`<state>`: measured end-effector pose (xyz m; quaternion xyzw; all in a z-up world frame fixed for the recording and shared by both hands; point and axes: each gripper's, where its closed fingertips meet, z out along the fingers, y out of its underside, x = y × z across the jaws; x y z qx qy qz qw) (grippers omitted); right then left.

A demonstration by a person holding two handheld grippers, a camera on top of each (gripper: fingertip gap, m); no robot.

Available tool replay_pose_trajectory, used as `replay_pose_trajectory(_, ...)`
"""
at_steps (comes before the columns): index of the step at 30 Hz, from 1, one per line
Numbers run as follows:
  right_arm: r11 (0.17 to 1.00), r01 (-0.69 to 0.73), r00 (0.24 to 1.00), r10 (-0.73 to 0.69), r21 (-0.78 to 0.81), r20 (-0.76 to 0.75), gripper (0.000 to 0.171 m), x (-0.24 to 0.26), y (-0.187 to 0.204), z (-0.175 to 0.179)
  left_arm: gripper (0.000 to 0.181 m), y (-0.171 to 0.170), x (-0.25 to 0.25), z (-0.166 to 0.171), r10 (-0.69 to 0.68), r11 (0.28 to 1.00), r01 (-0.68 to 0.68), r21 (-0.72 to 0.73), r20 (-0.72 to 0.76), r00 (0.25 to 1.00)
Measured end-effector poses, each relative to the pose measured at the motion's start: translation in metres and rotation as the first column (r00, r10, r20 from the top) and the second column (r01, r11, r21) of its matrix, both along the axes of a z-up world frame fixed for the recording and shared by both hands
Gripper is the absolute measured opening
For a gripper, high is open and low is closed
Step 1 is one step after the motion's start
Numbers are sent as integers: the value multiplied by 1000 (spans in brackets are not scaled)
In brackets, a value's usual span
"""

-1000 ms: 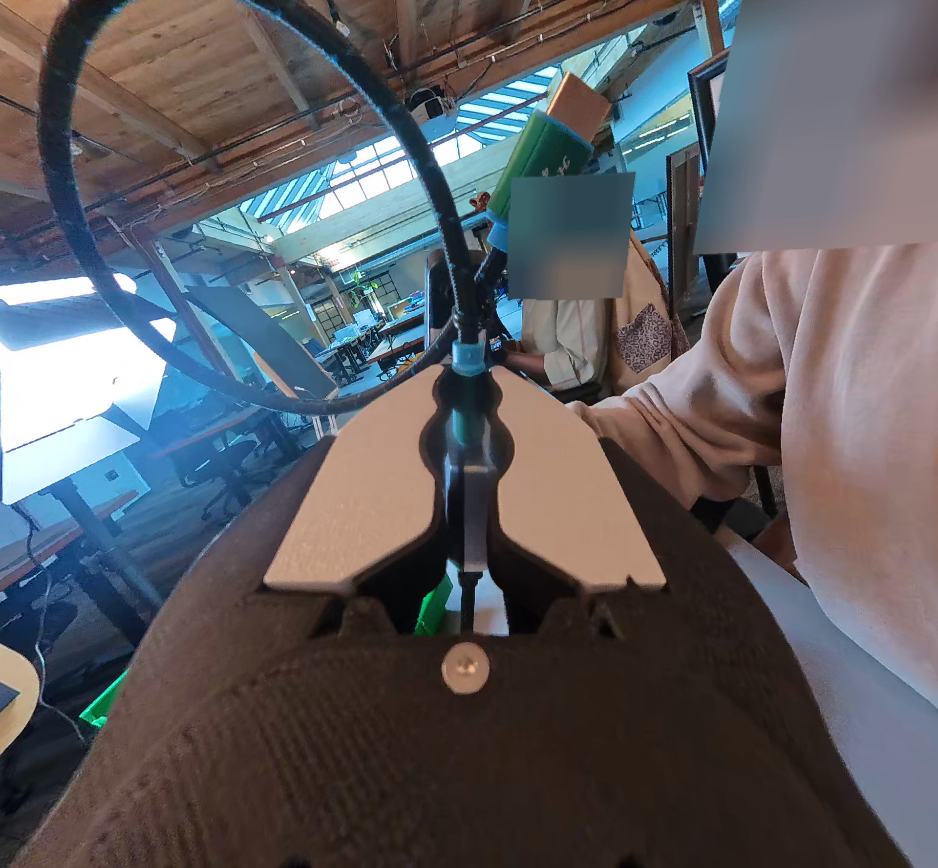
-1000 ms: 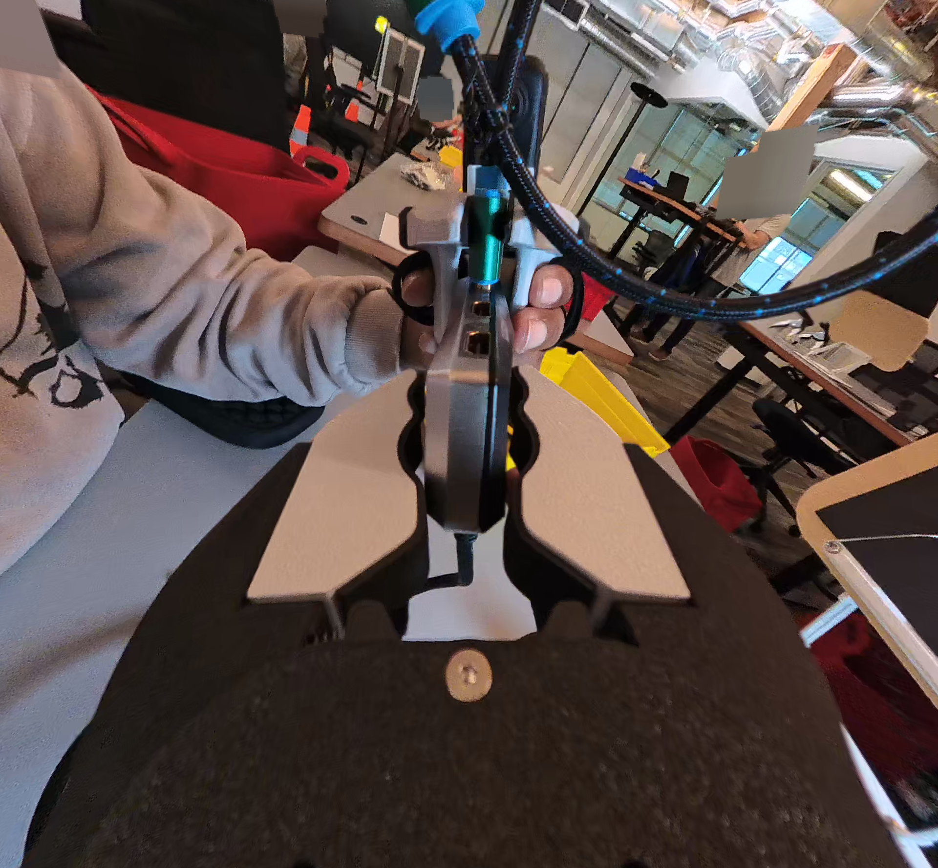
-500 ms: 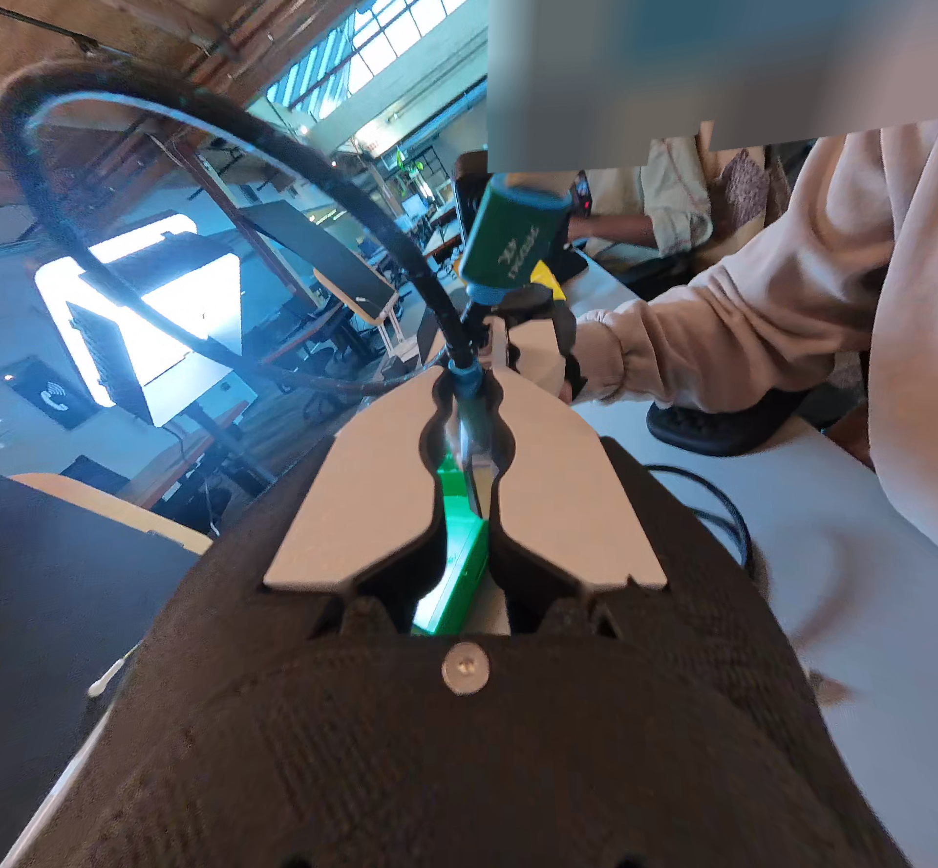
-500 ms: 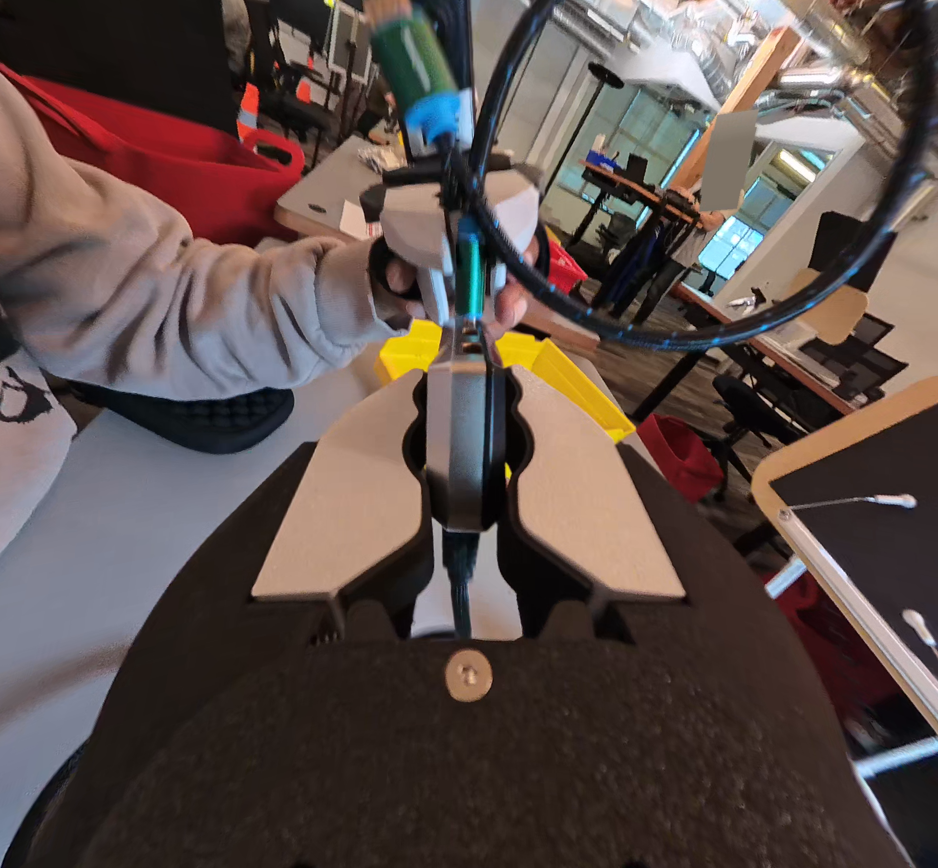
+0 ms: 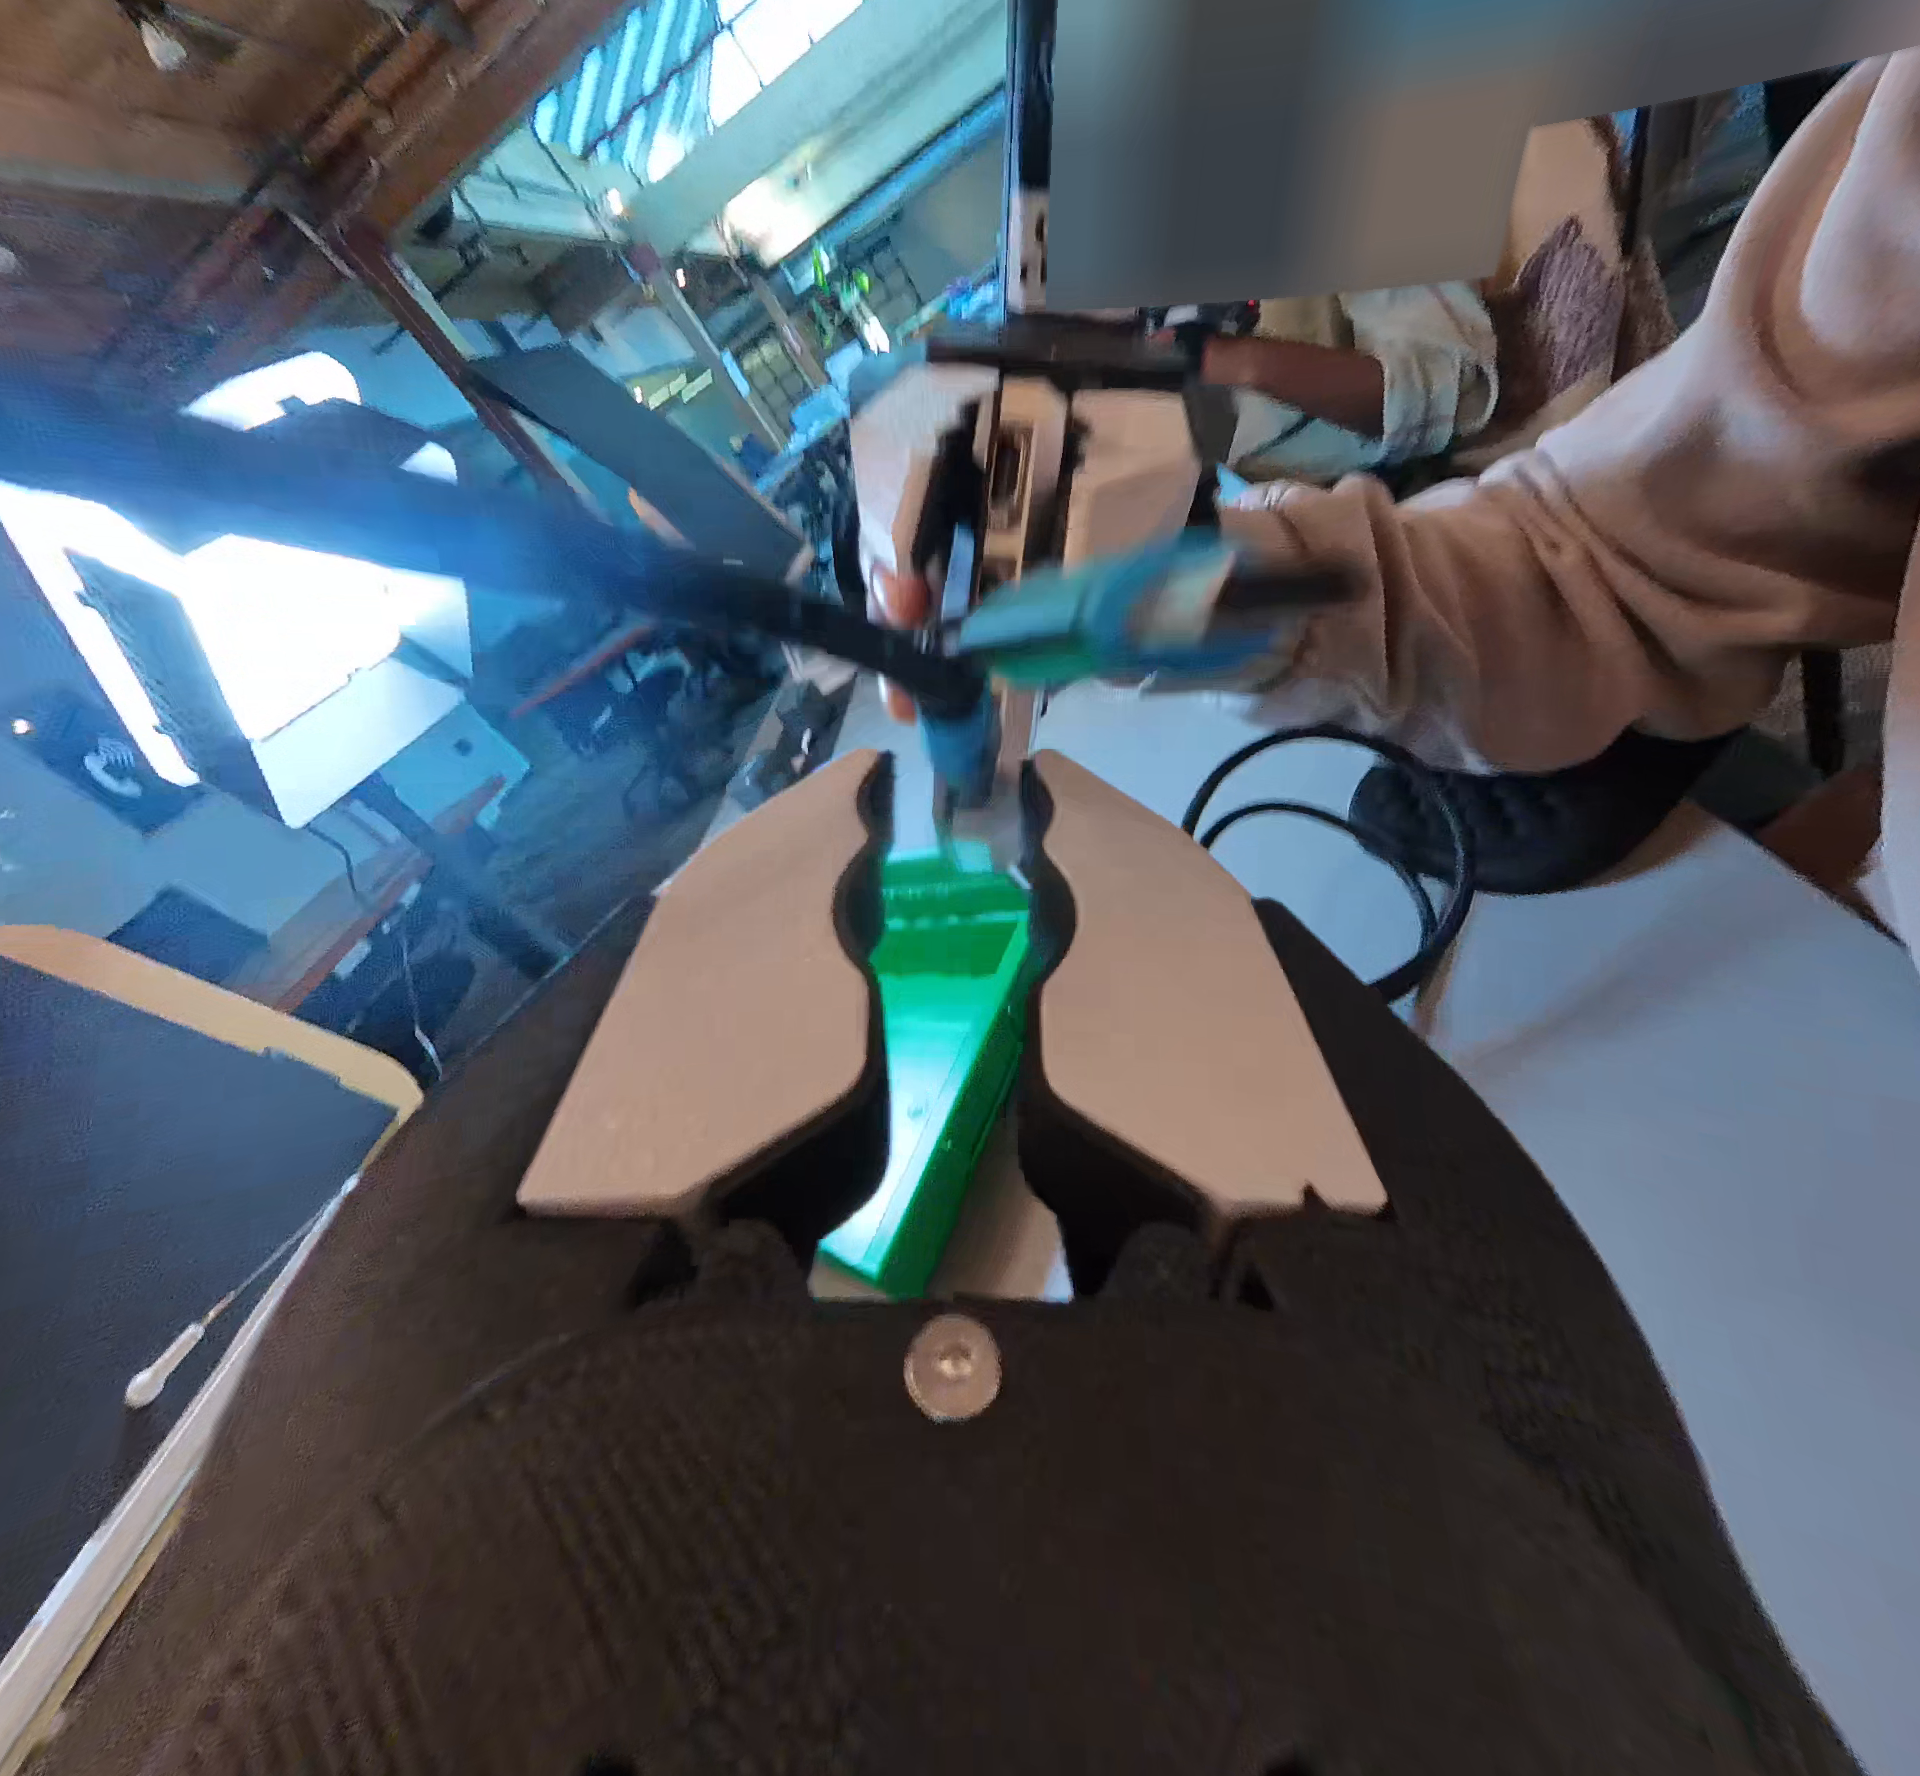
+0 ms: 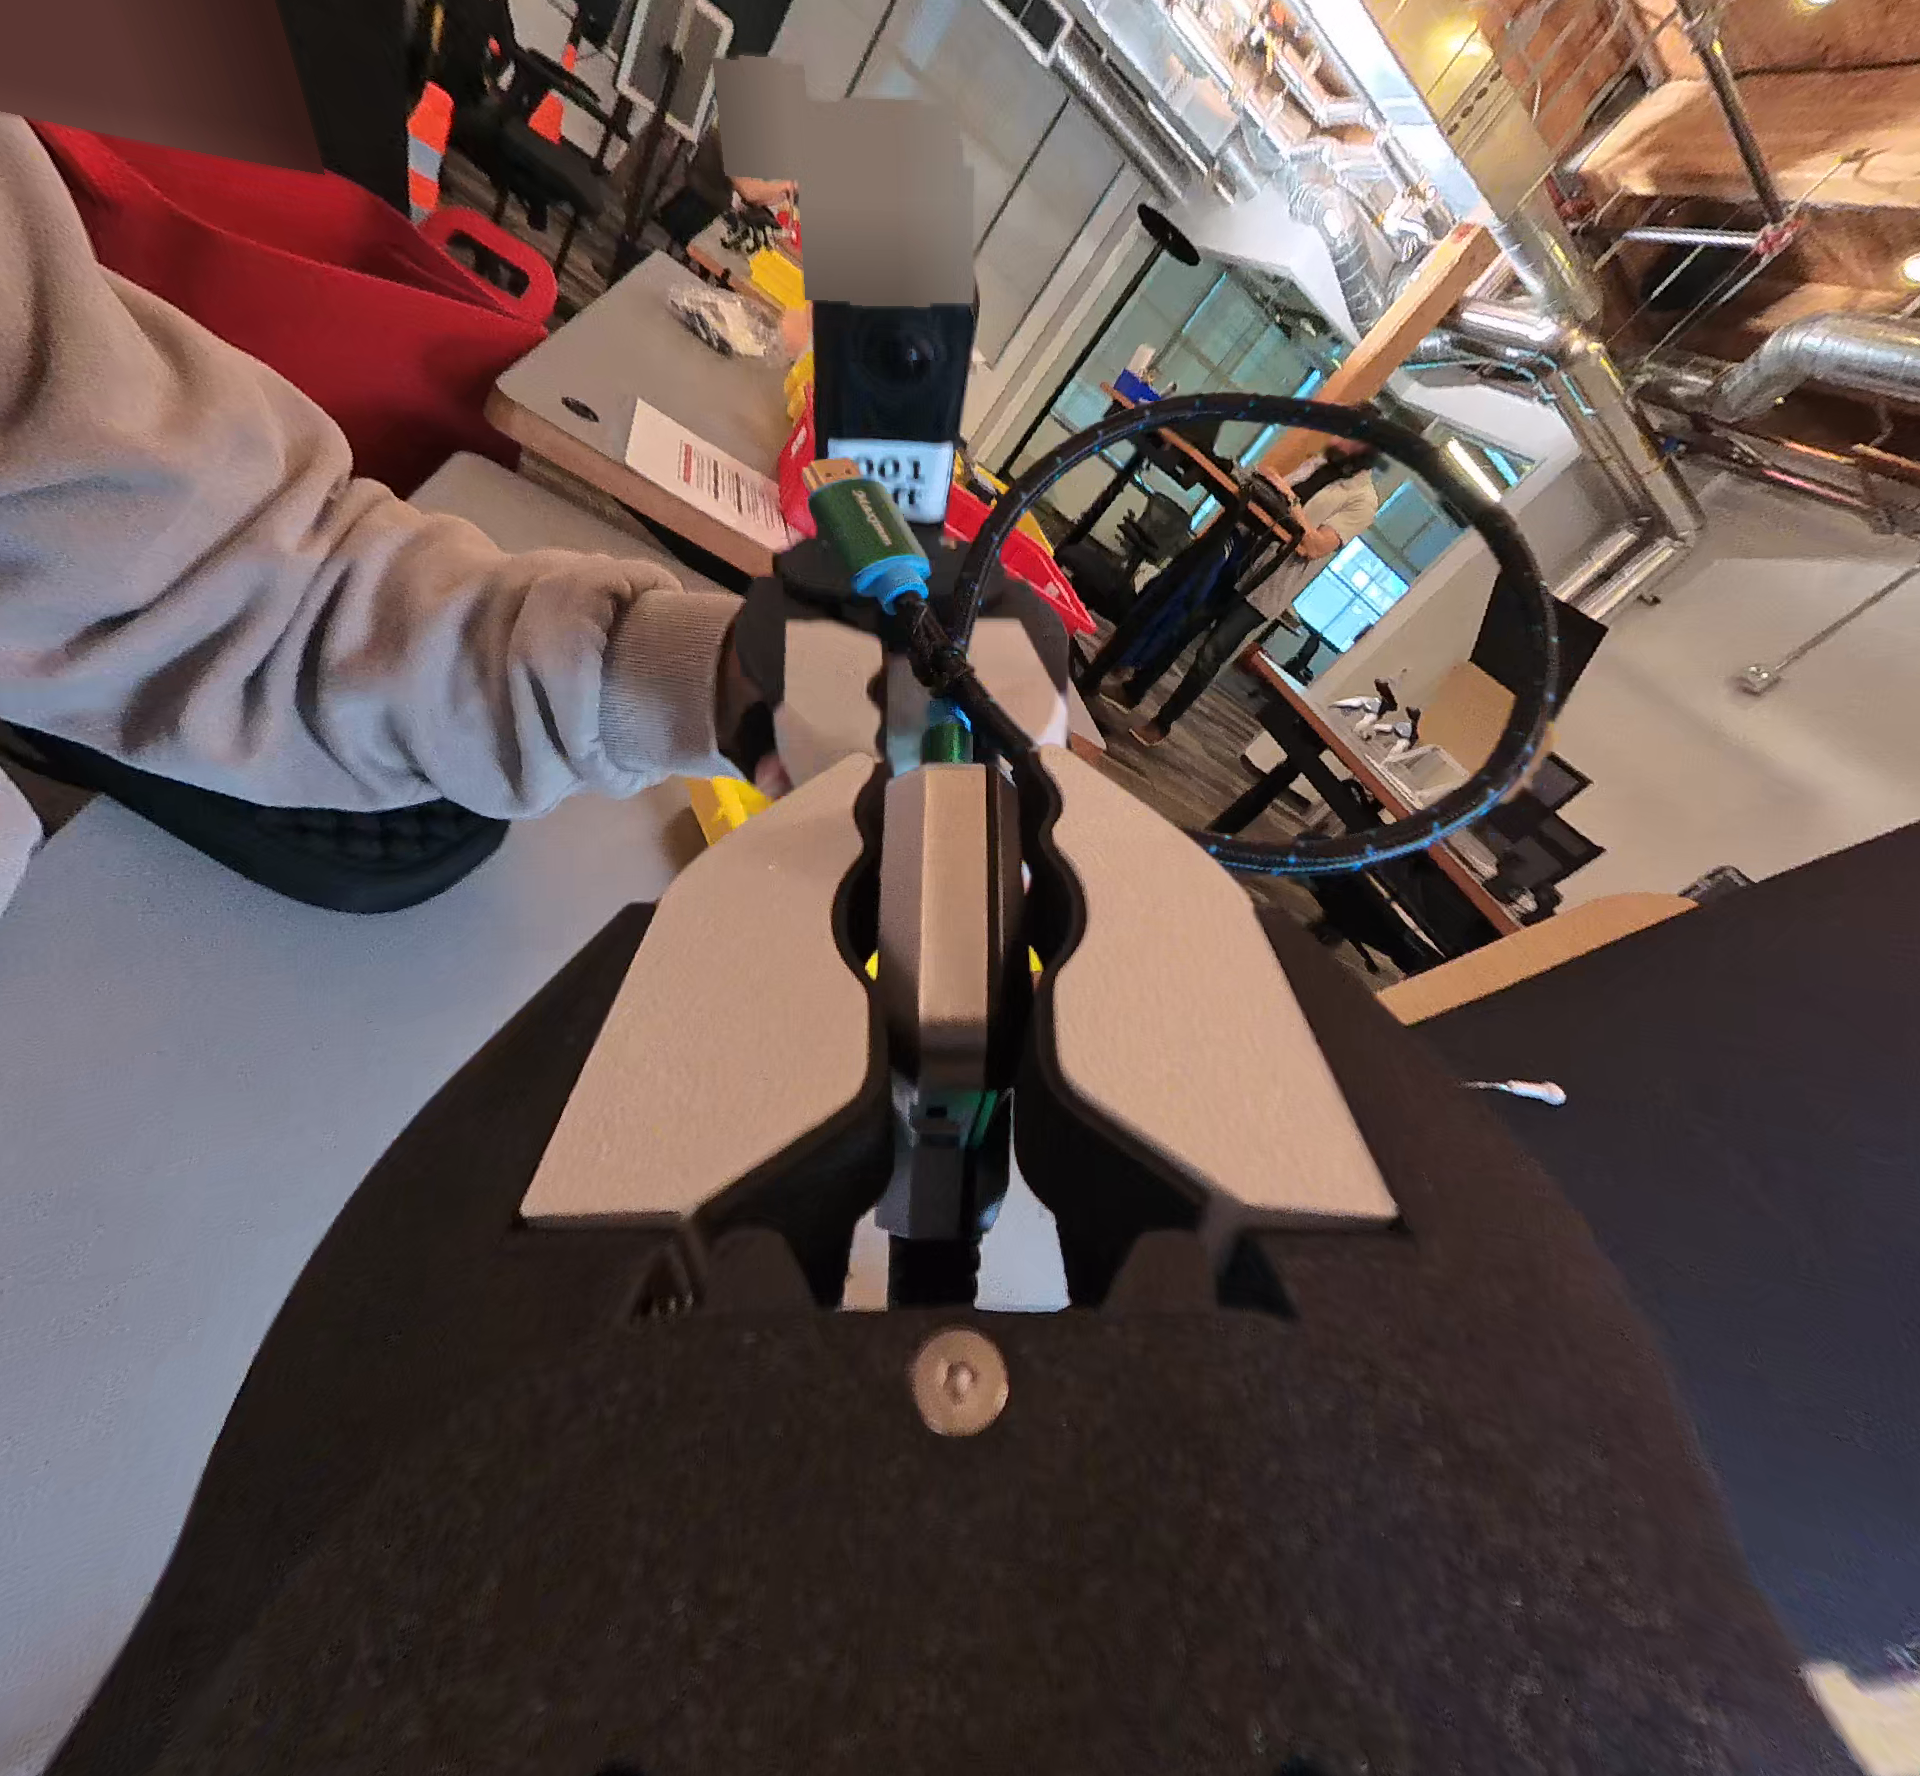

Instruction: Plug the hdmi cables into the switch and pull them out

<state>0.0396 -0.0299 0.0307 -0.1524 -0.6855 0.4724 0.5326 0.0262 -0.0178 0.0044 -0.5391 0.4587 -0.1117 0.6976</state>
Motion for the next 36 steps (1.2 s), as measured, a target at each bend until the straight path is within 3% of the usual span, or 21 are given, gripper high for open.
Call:
replay_pose_trajectory(2,1000,-15,1000,15,-4,2,23,-1,-5,-1,32,7,3,-10,19,999,-20,-27,-31,999)
replay_pose_trajectory(6,1000,3,1000,-3,24,6,24,-4,-11,-4,20,5,16,-16,-7,1000,6,-17,-76,997)
replay_pose_trajectory(12,995,34,999,-35,98,8,36,9,-14,3,20,-24,20,13,-129,987,128,97,-1,992)
replay_pose_trajectory(17,986,44,998,-52,162,43,33,5,-13,-11,20,-34,23,22,-196,972,187,143,59,979)
replay_pose_trajectory(18,983,45,998,-51,180,27,25,3,-16,-12,20,-32,24,20,-194,973,184,141,58,979)
replay_pose_trajectory(24,968,127,991,-132,218,6,23,-5,-8,-13,21,-24,13,16,-150,986,145,82,60,987)
replay_pose_trajectory(28,971,142,989,-147,190,13,23,-6,2,-13,23,-40,2,39,-157,979,141,146,106,982)
replay_pose_trajectory(31,984,101,994,-105,147,23,23,-7,-2,-13,13,-42,0,41,-124,980,111,167,71,990)
replay_pose_trajectory(36,988,71,997,-76,135,32,23,-6,-6,-16,13,-45,2,35,-87,982,91,163,-30,996)
